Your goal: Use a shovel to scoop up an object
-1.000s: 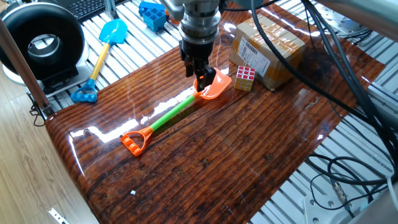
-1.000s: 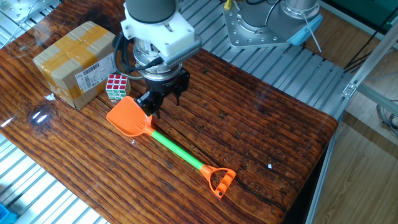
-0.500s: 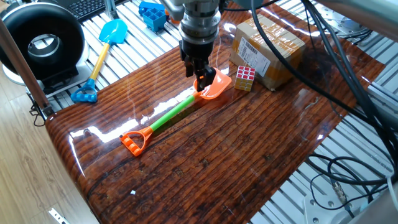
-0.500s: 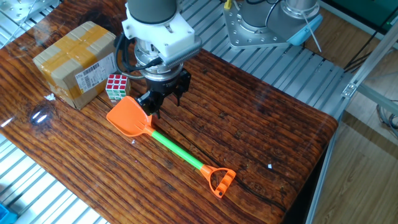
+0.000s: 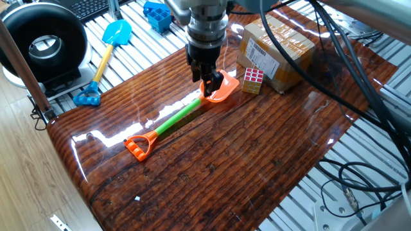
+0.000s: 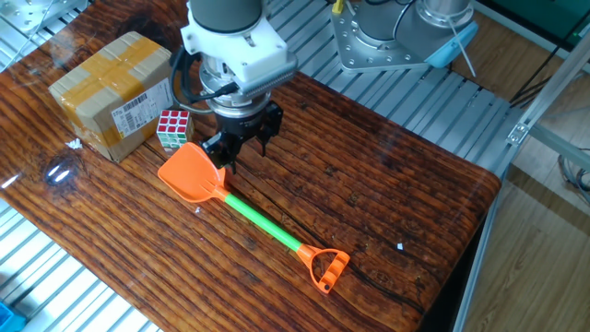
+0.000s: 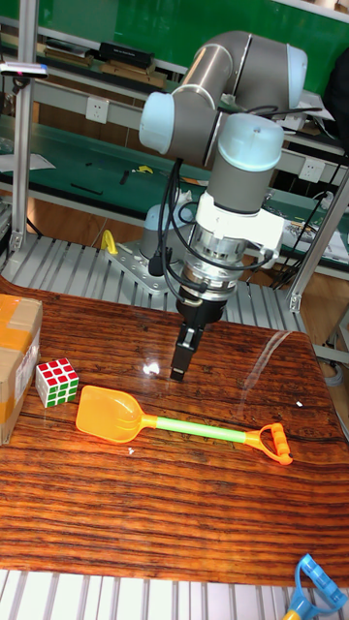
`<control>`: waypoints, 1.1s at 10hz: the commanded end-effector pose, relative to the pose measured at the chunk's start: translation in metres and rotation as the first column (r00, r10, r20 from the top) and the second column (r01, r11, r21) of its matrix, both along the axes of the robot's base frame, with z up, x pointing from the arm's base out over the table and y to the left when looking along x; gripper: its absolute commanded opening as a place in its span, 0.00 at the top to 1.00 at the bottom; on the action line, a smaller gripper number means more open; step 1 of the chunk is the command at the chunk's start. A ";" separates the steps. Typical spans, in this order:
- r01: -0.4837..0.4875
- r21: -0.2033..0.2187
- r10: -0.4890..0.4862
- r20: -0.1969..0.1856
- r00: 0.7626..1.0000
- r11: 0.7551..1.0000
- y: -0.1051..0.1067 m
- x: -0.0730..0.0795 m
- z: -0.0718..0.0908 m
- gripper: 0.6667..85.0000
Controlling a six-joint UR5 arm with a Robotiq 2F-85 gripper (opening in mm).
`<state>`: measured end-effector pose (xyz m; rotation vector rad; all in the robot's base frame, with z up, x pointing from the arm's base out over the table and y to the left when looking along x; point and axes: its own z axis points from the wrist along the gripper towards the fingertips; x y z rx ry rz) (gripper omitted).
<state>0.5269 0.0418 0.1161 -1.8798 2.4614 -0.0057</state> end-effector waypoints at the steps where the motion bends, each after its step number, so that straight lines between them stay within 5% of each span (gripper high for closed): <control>1: 0.019 0.016 -0.019 0.005 1.000 1.000 0.001 0.002 0.002 0.35; 11: -0.021 0.041 0.024 -0.068 0.997 0.999 0.008 -0.018 0.002 0.19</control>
